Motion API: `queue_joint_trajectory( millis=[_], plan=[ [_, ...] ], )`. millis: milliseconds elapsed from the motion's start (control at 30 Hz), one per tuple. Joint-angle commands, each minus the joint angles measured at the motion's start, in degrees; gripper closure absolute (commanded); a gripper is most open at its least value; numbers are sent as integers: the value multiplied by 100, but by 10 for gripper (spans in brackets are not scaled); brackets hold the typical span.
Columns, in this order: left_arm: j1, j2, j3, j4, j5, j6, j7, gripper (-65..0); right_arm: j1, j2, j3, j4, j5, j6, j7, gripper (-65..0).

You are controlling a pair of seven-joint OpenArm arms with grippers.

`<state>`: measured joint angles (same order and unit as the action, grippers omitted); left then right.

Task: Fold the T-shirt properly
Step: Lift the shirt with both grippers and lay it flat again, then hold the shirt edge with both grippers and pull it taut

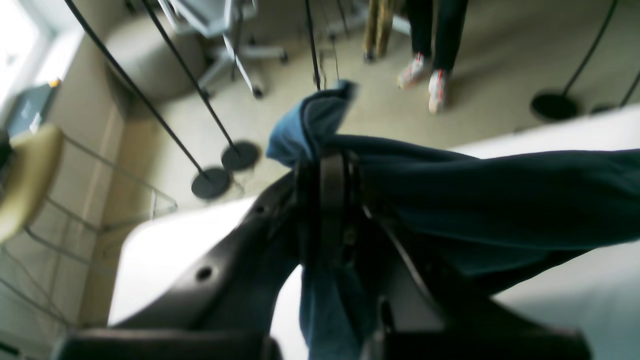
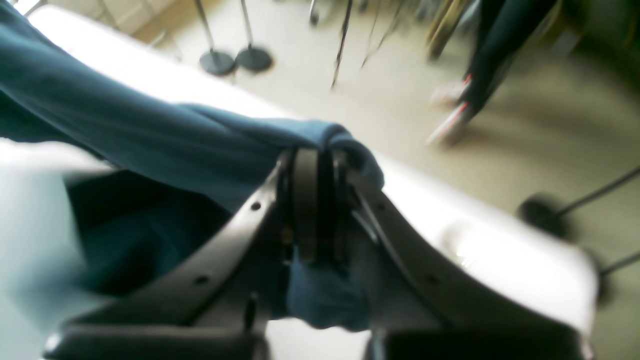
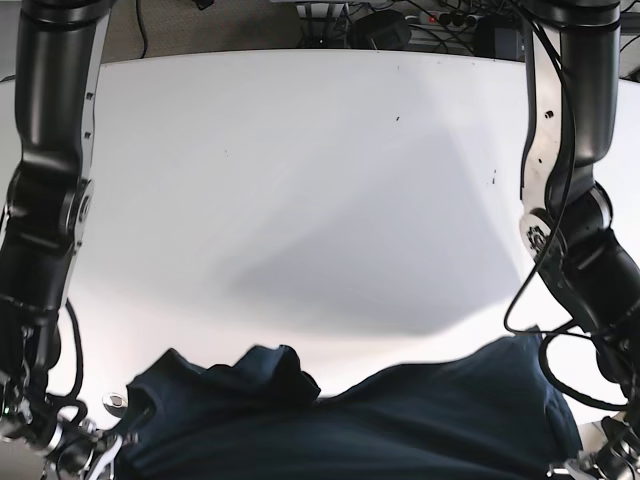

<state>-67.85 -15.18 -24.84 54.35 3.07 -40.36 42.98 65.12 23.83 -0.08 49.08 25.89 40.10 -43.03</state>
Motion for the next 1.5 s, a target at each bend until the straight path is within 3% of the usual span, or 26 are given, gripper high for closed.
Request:
queue_joint_trajectory(
  millis=[33,200,267,467,667,733,867,967,1300,1333,1400,1467,1500],
  plan=[
    [-715,-157,1,-235,-65,36,-197,0,947,82,-278,-244,114,-10,289,-21],
    [-715,-236,-26,-252,-109,36,-162,0,968,56,-331,-279,167,-10,272,-21],
    [-102,-341,-35,-235,-136,36,-197,0,631,82,-278,-165,185,-10,272,-21],
    [2649,-368,-439,1392,-742,36,-179,0,-2376,30,1208,1787,281,-10,-326,-21],
    [5058,-368,-483,2543,-1595,36,-188,0,-4917,-243,1885,3219,299,-10,-370,-21],
    [5726,-341,-817,2895,-1824,36,-171,0,-5576,-304,1964,3659,299,-10,-370,-21],
    [6553,-324,-1169,3422,-2061,36,-153,0,-6473,-348,2465,4424,299,-10,-827,-22],
    [6781,-324,-1301,3431,-2070,36,-153,0,-6798,-542,2702,4679,299,-10,-880,-22],
    [7405,-350,-1564,3405,-2035,36,-162,0,-7888,-577,2781,4899,299,-10,-880,-25],
    [7476,-359,-1564,3405,-2026,36,-153,-40,-7958,-577,2781,4899,308,-10,-880,-27],
    [7581,-359,-1564,3414,-2026,36,-153,-242,-8082,-577,2781,4960,317,-10,-880,-57],
    [7590,-333,-1635,3414,-2026,36,-153,-472,-8240,-577,2781,5074,510,-10,-880,-195],
    [7607,-333,-1705,3414,-2026,36,-153,-544,-8328,-577,2799,5145,686,-10,-880,-292]
  ],
)
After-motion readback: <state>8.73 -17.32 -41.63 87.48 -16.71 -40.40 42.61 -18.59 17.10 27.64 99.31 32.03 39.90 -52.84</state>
